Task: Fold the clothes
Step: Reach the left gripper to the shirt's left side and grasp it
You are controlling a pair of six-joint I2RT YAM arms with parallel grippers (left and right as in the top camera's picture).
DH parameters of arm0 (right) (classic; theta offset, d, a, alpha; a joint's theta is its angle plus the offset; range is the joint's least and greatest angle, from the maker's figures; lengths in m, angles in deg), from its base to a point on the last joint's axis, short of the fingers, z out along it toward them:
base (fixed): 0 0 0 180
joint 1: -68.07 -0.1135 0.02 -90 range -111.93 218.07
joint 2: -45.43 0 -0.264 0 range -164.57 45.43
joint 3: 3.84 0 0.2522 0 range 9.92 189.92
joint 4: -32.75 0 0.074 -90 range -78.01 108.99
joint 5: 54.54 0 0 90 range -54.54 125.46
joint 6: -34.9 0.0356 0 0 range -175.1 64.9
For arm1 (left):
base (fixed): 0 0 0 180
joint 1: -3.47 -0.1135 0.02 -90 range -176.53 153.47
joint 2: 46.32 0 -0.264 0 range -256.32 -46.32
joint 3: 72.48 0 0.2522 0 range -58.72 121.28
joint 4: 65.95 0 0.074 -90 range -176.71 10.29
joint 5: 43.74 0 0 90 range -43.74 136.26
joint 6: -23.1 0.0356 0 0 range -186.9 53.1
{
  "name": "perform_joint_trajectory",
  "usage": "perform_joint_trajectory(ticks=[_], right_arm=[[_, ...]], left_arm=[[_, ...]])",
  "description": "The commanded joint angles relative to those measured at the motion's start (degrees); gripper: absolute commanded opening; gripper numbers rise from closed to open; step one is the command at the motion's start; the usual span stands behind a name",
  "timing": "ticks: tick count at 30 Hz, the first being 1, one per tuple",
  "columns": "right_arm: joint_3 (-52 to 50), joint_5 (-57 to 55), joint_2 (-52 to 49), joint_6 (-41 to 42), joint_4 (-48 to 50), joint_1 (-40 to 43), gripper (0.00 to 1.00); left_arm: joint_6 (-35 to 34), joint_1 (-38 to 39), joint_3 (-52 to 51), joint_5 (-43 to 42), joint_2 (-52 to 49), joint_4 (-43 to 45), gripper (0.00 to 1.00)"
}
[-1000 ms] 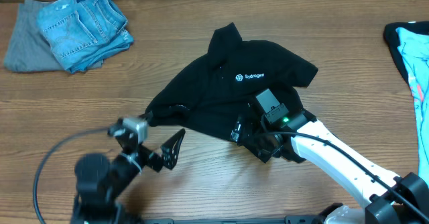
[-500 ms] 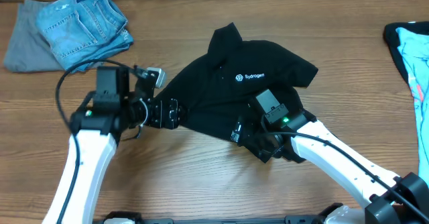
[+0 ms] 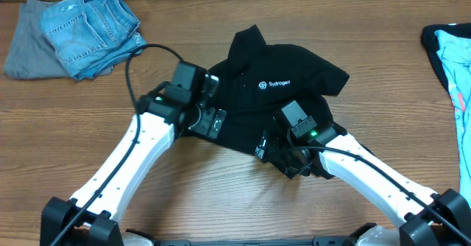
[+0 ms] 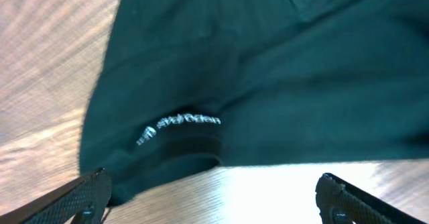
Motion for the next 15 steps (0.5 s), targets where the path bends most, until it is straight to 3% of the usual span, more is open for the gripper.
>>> perform_joint_trajectory(ticks=[1,15], right_arm=[[-0.3,-0.6,0.2,0.0,0.1,0.1,1.0],[-0.3,-0.8,0.2,0.0,-0.1,0.1,1.0]], left_arm=[[0.2,0.4,1.2,7.3,-2.2,1.5,1.0],[1.1,0.4,1.2,4.7,-12.0,1.4,1.0]])
